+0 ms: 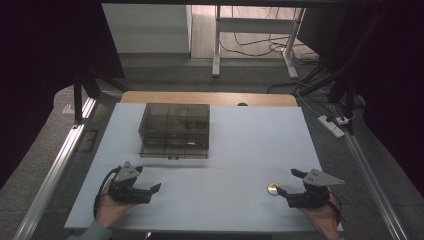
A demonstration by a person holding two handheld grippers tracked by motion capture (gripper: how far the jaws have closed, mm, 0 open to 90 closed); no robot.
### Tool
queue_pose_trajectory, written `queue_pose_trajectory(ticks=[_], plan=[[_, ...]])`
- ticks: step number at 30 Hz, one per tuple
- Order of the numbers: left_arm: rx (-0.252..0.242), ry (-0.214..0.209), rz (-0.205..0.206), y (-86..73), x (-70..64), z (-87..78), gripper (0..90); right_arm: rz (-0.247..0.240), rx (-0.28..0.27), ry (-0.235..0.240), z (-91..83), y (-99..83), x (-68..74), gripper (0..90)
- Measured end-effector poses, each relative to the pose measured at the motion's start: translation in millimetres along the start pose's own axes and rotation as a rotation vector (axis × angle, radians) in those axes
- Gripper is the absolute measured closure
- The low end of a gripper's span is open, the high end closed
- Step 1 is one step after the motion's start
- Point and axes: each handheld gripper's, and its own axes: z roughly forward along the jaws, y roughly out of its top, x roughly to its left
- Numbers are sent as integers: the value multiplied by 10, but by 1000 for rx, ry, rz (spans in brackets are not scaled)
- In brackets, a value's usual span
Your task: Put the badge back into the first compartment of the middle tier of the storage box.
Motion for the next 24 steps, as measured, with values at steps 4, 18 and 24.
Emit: queue_pose_trajectory(ticks=[4, 18, 24], plan=[[-1, 4, 0, -6, 5, -4, 96, -5, 8, 2, 6, -8, 3, 137], [-2, 7, -4, -13, 15, -6, 98, -9, 23, 13, 32, -11, 26, 138], [0, 8, -4, -11, 17, -3, 100, -8, 23, 11, 33, -10, 30, 138]])
